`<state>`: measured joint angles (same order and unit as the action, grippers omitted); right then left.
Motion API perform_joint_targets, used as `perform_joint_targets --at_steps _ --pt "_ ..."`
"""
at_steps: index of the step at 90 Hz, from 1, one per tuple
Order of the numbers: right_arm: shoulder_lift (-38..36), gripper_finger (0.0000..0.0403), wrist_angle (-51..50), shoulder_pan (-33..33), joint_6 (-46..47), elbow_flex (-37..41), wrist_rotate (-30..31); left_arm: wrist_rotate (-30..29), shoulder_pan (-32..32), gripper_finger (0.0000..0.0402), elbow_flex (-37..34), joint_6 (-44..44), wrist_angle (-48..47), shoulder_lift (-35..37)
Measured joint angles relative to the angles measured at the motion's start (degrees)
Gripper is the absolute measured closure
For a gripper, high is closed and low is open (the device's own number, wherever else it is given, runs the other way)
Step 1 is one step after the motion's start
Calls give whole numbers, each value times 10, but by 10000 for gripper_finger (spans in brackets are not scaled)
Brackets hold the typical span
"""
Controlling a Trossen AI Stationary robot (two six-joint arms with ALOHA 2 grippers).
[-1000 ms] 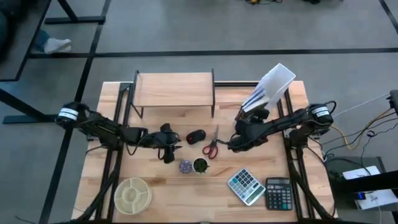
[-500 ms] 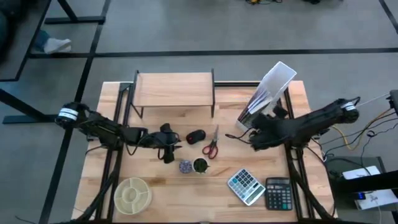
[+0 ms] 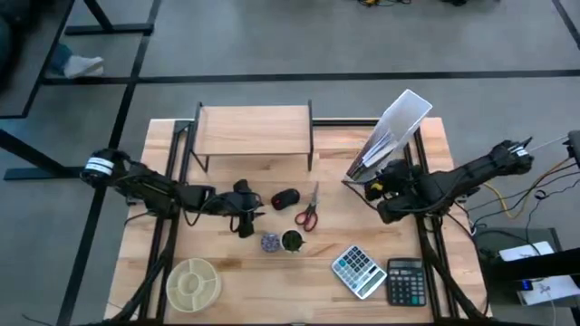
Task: Stock shelves
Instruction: Remove the black book from the white file holder
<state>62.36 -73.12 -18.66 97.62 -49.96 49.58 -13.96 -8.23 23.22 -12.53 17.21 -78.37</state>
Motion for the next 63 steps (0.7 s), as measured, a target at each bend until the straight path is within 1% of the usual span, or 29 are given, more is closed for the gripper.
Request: perform_joint_targets --at_steps 6,15,23,30,45,54,63 --pt "6 272 -1 12 34 4 2 0 0 268 0 0 0 0" --pt "16 242 -2 34 31 8 2 0 0 262 0 0 0 0" --pt "24 225 -2 54 31 9 8 0 0 257 0 0 0 0" --pt "33 219 -3 73 30 9 22 0 0 252 0 0 0 0" --pt "54 228 -12 134 23 10 31 0 0 246 0 0 -1 0" --pt "68 244 -11 168 23 11 23 0 0 244 0 0 -1 0" --pt "83 266 -9 187 20 11 18 0 0 244 0 0 -1 0"
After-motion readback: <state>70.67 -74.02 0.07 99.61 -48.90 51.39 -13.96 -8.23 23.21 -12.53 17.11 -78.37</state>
